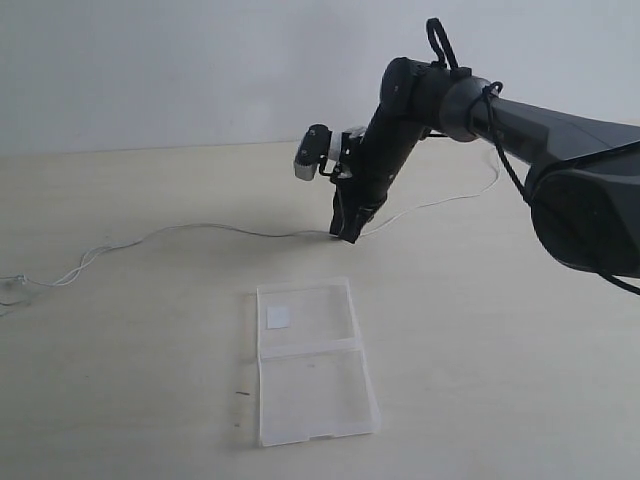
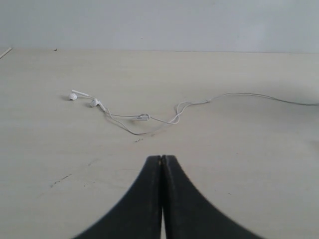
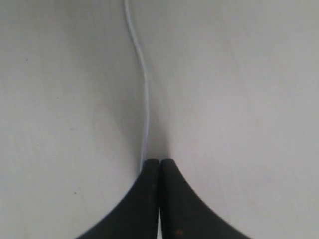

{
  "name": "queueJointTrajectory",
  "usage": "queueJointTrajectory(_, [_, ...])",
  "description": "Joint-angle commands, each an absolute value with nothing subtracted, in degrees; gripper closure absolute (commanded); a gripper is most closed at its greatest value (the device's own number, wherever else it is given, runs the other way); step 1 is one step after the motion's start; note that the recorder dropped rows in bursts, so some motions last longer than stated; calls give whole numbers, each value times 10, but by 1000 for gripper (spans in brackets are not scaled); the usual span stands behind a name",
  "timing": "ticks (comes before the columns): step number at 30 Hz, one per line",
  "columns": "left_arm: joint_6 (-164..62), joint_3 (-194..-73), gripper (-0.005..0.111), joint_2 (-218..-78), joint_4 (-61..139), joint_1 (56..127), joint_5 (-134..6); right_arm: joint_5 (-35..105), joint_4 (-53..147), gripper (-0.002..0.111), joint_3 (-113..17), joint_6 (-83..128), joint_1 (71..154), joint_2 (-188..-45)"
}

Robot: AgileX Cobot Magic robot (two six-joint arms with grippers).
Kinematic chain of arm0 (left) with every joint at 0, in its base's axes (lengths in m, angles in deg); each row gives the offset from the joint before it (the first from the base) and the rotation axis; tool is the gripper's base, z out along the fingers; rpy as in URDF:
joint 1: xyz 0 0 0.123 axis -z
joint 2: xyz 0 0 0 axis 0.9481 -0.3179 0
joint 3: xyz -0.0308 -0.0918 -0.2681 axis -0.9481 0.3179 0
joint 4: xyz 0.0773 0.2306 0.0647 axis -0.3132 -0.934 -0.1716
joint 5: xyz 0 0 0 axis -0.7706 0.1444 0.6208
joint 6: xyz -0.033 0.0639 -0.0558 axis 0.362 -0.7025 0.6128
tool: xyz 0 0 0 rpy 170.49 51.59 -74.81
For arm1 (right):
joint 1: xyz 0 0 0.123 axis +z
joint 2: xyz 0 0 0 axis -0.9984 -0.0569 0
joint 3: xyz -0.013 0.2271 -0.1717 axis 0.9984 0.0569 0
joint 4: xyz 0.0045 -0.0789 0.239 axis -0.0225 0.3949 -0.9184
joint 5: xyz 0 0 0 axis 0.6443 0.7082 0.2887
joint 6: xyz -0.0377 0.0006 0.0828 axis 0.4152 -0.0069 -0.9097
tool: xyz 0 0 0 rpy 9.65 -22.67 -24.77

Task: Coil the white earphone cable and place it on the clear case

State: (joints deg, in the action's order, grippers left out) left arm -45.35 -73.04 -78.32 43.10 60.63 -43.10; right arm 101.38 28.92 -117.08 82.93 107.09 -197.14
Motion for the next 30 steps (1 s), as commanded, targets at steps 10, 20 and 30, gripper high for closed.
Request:
queueJointTrajectory(10, [-456,-731,107,-779,436,609,-438,951,313,92,-1162,832,1071,-1944])
queueJointTrajectory(20, [-456,-731,107,-779,436,609,-438,920,276,85,-1162,832,1071,-1945])
queueJointTrajectory(30, [-456,-731,107,-779,436,609,-438,936,247,85,-1162,832,1071,-1948])
